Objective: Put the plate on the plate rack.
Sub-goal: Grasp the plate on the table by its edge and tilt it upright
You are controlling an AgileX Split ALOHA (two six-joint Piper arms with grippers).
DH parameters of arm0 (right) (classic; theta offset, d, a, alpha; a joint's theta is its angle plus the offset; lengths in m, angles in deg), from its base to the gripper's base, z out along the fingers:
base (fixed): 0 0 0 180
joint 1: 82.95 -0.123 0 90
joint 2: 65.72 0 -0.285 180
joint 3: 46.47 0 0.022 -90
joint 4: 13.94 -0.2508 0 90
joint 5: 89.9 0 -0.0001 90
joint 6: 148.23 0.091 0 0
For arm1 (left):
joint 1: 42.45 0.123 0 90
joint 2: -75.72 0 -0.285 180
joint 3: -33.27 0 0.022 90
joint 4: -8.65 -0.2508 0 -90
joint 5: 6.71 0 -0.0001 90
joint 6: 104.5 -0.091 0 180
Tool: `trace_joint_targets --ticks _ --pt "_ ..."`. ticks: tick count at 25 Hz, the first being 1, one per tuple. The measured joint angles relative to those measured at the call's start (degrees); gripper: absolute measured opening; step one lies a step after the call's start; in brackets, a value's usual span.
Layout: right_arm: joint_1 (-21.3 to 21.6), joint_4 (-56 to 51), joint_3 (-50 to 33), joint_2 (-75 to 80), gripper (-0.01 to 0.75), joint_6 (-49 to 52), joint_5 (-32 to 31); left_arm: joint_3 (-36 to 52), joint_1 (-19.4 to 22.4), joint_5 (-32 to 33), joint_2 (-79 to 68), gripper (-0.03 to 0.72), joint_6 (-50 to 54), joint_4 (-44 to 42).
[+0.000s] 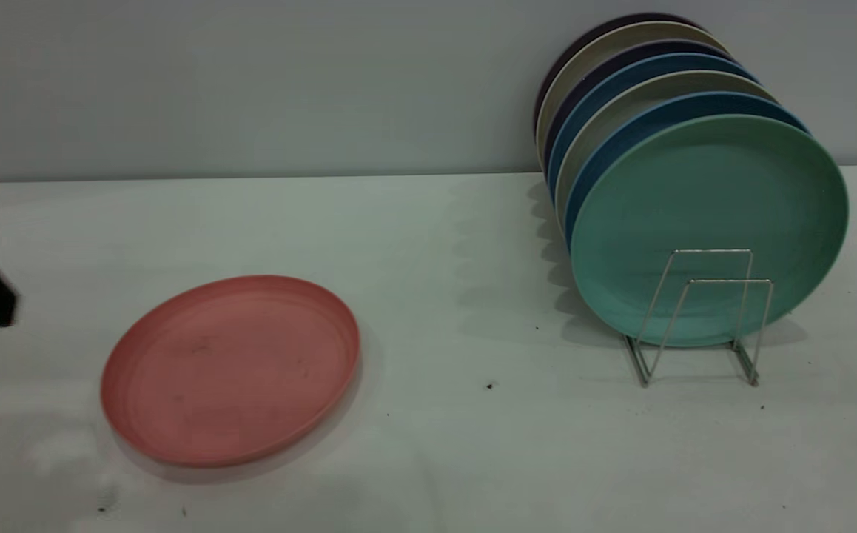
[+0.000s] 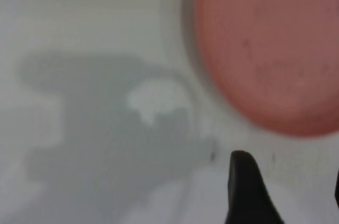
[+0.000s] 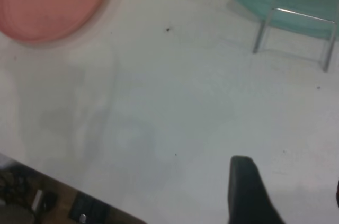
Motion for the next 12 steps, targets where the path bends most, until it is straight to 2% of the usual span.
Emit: trace_joint_targets --ticks 5,6,12 --pt "0.0 -0.82 0.0 1.66 0.417 -0.87 1.14 -7.04 0.0 -1.0 -12.91 0.429 -11.39 12.24" --pt "0.0 -0.86 0.0 1.66 0.417 -0.87 1.19 -9.34 0.0 -1.18 -17.86 0.429 -14.53 16.83" --pt "0.0 -0.88 0.0 1.66 0.417 -0.92 1.34 -13.44 0.0 -1.32 -27.32 0.429 -18.93 23.69"
